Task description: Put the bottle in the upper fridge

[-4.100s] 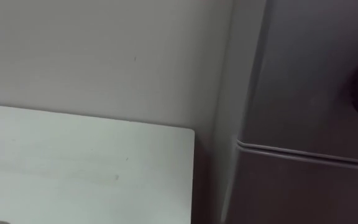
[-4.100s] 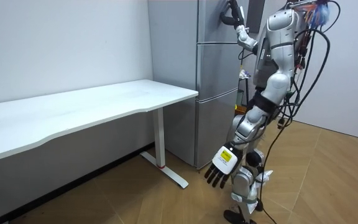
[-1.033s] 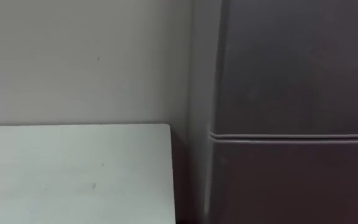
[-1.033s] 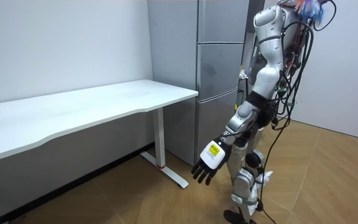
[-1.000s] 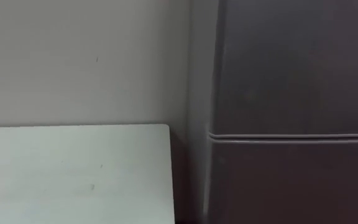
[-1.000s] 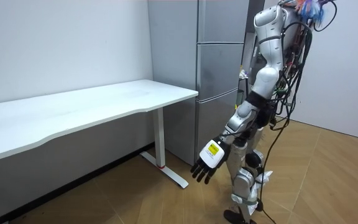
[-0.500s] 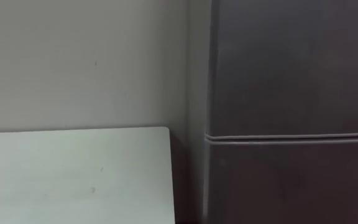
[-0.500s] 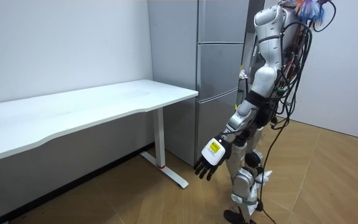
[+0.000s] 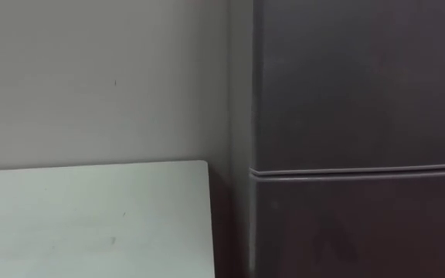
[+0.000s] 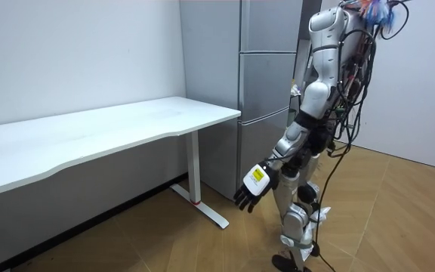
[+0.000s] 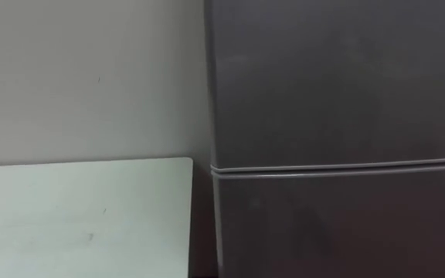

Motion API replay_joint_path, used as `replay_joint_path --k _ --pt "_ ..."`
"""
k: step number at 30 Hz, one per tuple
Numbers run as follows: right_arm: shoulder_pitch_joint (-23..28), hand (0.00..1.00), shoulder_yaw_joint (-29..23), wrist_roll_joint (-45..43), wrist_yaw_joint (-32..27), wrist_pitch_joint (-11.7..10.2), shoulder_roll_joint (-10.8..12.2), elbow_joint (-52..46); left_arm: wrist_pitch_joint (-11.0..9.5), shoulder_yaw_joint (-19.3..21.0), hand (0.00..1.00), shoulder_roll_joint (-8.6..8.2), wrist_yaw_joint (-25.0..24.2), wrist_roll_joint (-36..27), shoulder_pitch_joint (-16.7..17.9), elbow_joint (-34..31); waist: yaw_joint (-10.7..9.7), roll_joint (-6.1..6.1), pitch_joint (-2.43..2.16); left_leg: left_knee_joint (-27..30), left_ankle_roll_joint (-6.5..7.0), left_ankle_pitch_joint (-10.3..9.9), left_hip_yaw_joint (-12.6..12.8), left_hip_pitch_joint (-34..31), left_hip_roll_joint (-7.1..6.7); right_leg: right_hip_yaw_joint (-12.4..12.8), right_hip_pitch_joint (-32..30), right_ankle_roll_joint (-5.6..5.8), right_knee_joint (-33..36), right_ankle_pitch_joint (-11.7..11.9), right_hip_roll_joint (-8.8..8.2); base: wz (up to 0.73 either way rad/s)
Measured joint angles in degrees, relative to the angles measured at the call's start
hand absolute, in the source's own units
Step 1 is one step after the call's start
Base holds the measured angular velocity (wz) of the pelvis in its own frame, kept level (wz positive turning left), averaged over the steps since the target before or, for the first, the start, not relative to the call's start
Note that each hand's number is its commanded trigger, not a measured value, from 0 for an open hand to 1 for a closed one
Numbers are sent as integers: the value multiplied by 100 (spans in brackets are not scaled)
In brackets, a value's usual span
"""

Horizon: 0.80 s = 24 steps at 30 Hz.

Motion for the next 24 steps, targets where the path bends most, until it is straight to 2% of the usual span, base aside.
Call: replay_joint_path --k 3,10,14,17,24 --pt "-17 0 172 -43 368 0 19 -6 -47 -12 0 -20 1 -1 -68 1 86 3 3 2 0 -1 -14 -19 -1 -12 -11 0 -14 0 1 1" --pt "-435 0 500 -439 1589 26 28 609 -48 -228 0 -95 22 1 -62 -4 100 11 12 39 4 -27 -35 -32 -1 -107 7 1 -23 -2 6 3" --pt "-458 0 707 -224 2205 253 30 760 -43 -227 0 -103 23 -133 -30 -5 117 -6 14 37 7 -31 -59 -43 -3 -204 42 5 -50 -3 -5 6" --pt "-457 0 705 -189 2486 352 32 922 -41 -216 0 -103 23 -192 -35 -5 131 -27 16 33 8 -35 -97 -35 -6 -240 96 14 -113 3 -6 7" --pt "-473 0 700 -191 2793 401 30 1171 -43 -219 0 -103 25 -237 -148 -9 196 -111 41 30 5 -40 -106 -36 -4 -236 97 14 -126 2 -1 1"
